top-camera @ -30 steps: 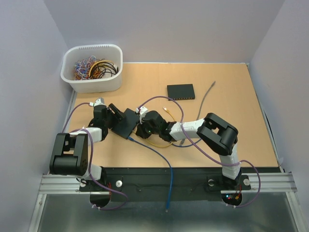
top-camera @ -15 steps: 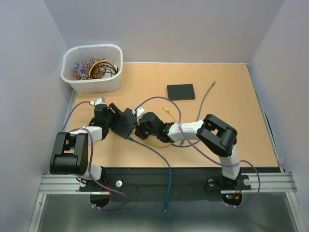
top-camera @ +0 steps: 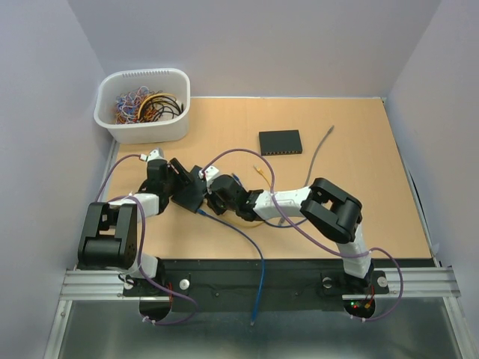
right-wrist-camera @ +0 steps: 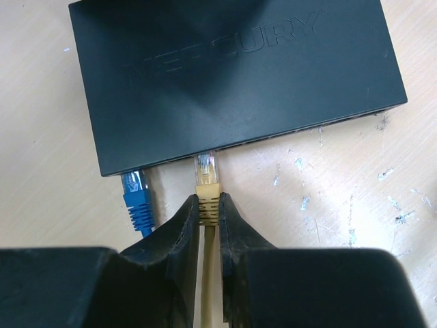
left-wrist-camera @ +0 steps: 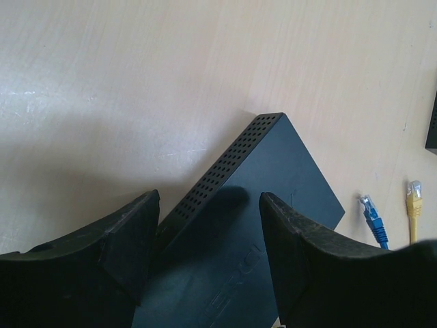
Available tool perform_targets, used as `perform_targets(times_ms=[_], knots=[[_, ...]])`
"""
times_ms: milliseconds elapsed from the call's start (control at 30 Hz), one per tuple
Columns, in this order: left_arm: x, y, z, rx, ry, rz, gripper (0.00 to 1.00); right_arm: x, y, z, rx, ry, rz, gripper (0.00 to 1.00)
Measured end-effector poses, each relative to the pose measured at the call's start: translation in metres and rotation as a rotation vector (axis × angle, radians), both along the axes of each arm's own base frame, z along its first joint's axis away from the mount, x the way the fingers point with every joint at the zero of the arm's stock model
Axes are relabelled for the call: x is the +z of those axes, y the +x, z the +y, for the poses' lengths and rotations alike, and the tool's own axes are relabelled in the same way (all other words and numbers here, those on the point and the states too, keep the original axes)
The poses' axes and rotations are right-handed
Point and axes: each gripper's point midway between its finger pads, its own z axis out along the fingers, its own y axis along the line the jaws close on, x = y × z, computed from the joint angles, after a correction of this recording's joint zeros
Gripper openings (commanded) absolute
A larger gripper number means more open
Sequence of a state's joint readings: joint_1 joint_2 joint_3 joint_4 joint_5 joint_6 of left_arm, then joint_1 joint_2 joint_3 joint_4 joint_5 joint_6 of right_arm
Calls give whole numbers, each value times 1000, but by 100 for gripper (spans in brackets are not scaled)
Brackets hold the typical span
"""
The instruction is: Insert the plug into the switch port
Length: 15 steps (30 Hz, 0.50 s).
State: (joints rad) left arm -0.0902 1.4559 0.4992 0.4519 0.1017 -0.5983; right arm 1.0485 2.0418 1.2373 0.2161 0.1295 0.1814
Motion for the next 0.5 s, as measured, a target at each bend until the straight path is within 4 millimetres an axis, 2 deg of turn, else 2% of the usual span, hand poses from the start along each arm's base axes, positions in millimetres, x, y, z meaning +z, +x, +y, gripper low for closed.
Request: perform_targets(times_ms=[500], knots=[[-1, 6, -2, -30, 41, 9, 66, -2, 5, 3, 27, 24, -71, 0]])
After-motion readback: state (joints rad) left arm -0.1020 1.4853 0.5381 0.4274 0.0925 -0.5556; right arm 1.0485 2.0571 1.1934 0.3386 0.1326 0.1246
